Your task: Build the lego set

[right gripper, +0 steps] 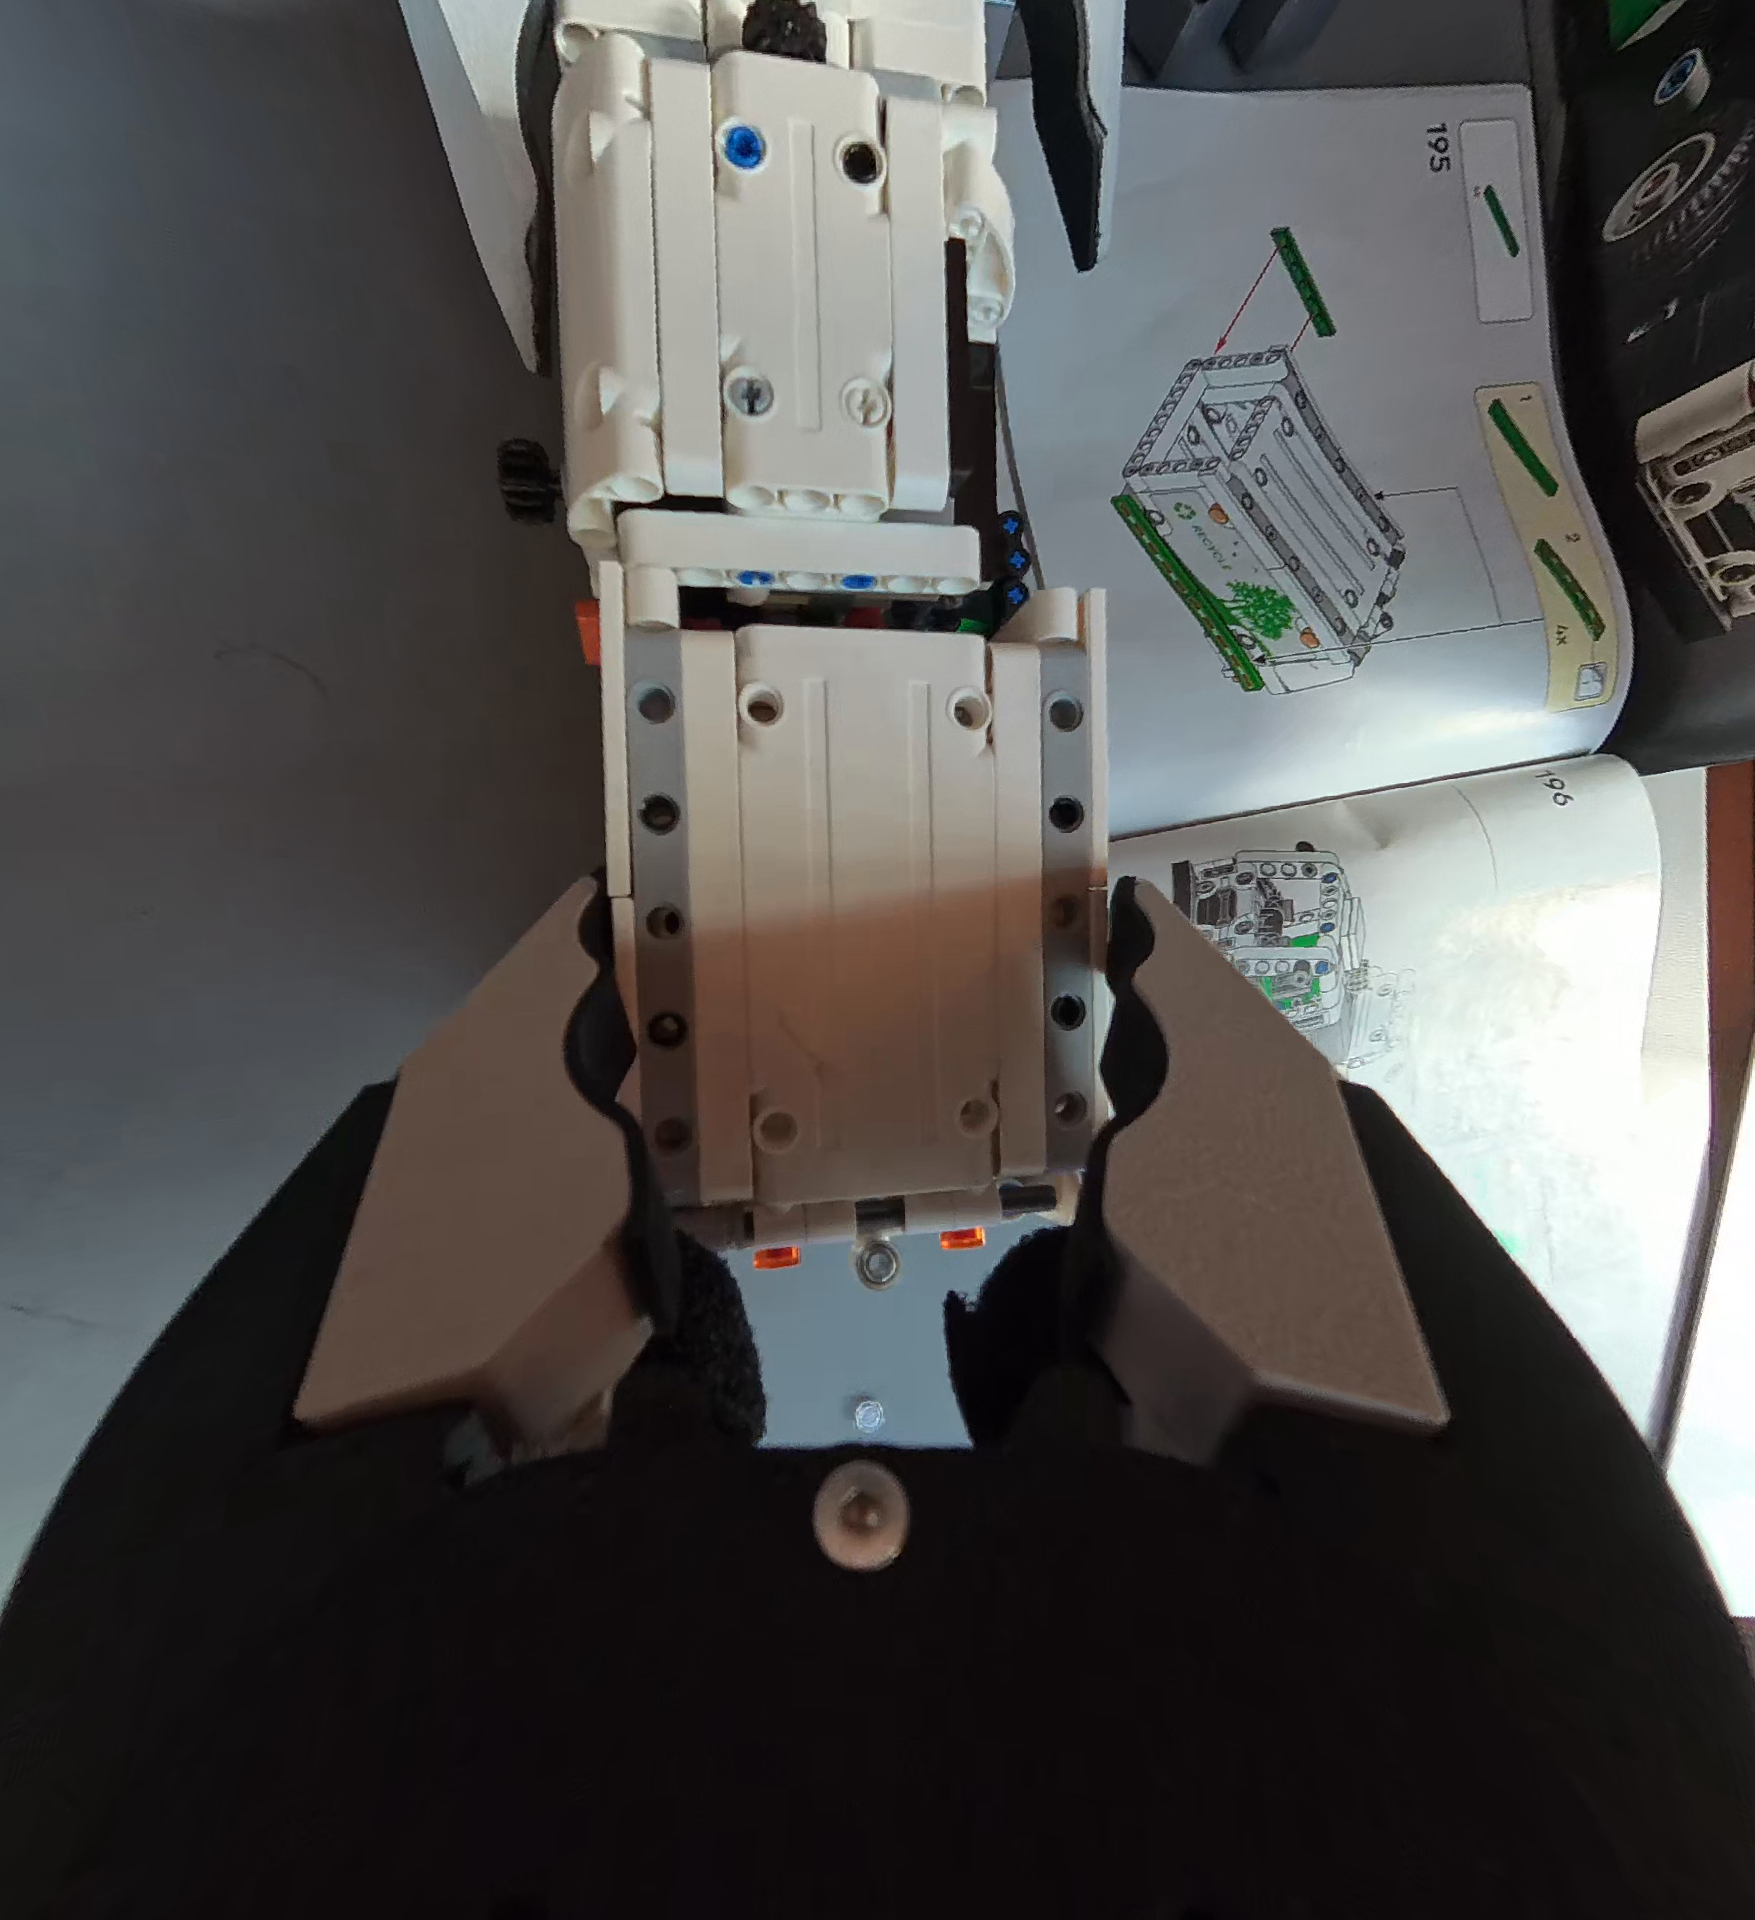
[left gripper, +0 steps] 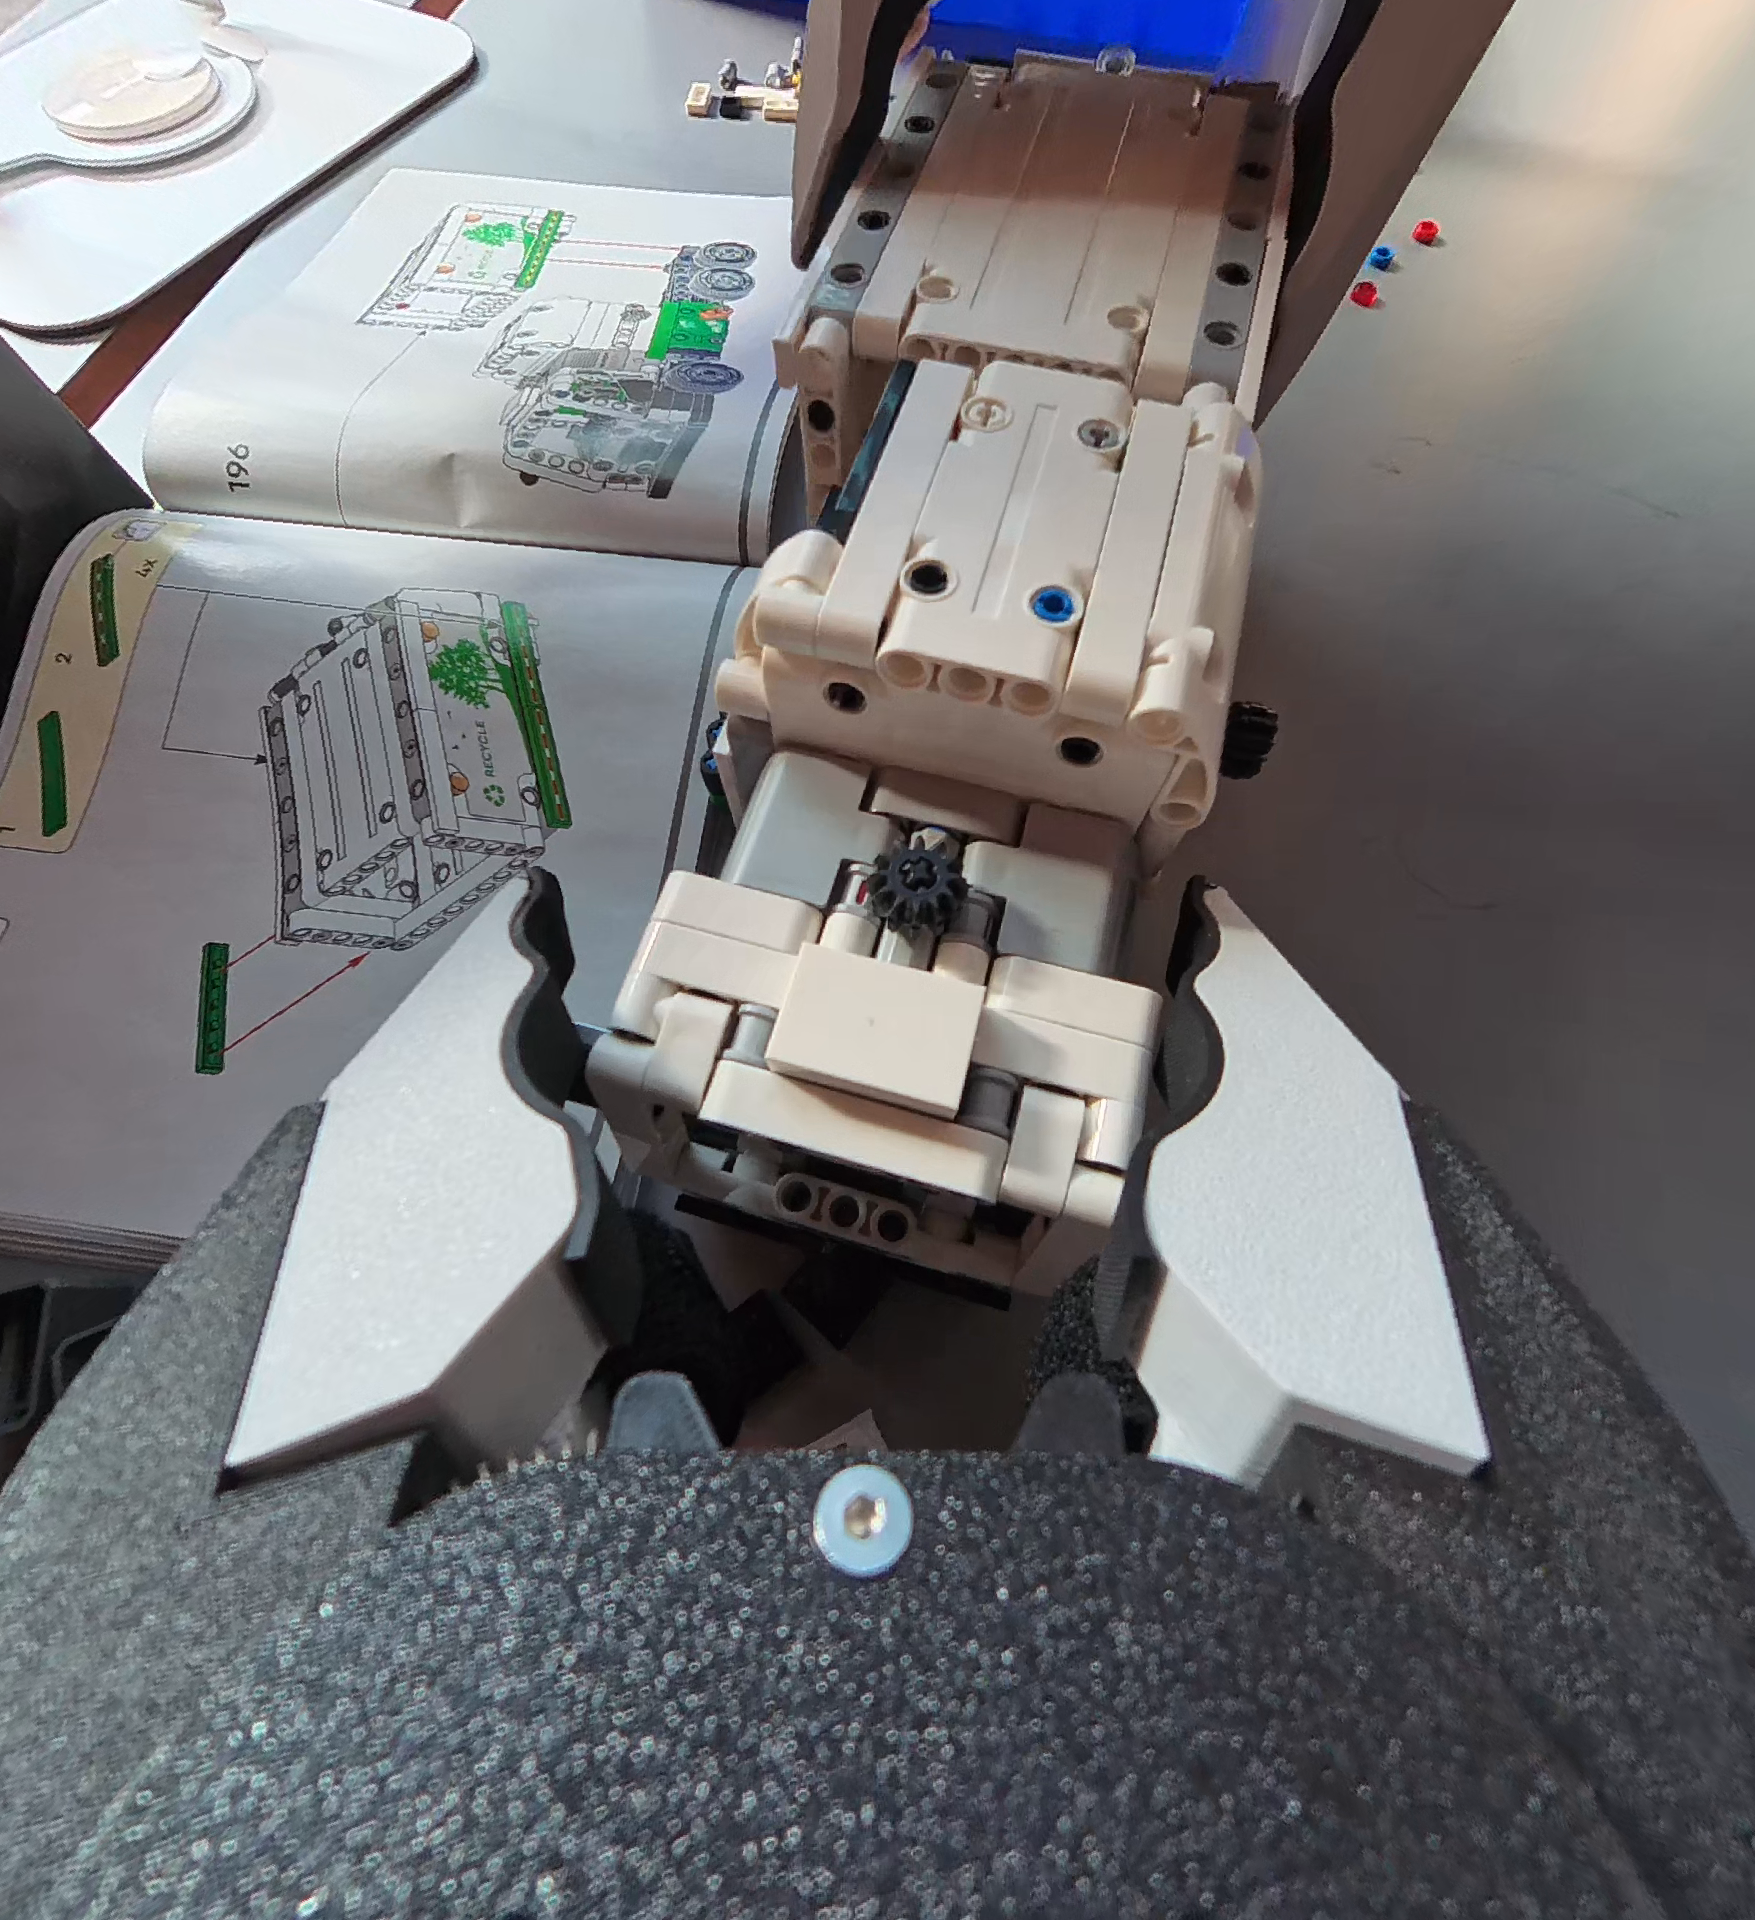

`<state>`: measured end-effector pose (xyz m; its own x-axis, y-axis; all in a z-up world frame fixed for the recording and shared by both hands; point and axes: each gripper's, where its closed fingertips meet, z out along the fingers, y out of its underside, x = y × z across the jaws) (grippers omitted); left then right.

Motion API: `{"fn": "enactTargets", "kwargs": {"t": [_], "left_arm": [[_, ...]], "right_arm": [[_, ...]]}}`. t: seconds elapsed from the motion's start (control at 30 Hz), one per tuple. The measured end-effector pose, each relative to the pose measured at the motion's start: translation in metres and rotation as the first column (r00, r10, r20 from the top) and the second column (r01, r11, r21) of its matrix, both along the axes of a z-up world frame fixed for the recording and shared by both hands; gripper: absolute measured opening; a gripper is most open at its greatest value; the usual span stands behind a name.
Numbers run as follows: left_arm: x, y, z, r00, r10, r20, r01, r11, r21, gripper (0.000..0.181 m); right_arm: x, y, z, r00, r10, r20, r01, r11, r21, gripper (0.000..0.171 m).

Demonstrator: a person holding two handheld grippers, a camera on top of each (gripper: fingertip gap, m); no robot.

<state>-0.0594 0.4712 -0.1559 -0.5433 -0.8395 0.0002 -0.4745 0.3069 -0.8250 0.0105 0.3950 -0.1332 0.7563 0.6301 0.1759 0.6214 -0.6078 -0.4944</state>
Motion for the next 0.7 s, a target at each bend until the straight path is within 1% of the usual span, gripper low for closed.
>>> {"fn": "enactTargets", "kwargs": {"t": [0.13,0.43,0.57,0.7], "left_arm": [[0.0,0.0,-0.001,1.0,0.006,-0.001,-0.006,1.0,0.015,0.113],[0.0,0.001,-0.001,1.0,0.011,0.002,-0.011,1.0,0.018,0.113],[0.0,0.001,0.0,1.0,0.009,0.008,-0.01,1.0,0.005,0.113],[0.0,0.001,0.0,1.0,0.011,0.007,-0.011,1.0,0.008,0.113]], "right_arm": [[-0.001,0.0,-0.001,1.0,0.004,-0.012,-0.004,1.0,-0.019,0.091],[-0.002,0.0,0.0,1.0,0.009,-0.01,-0.009,1.0,-0.002,0.091],[-0.003,-0.005,0.006,1.0,0.023,-0.002,-0.023,1.0,0.021,0.091],[-0.007,-0.003,0.016,0.999,0.023,-0.03,-0.021,0.999,0.047,0.091]]}}
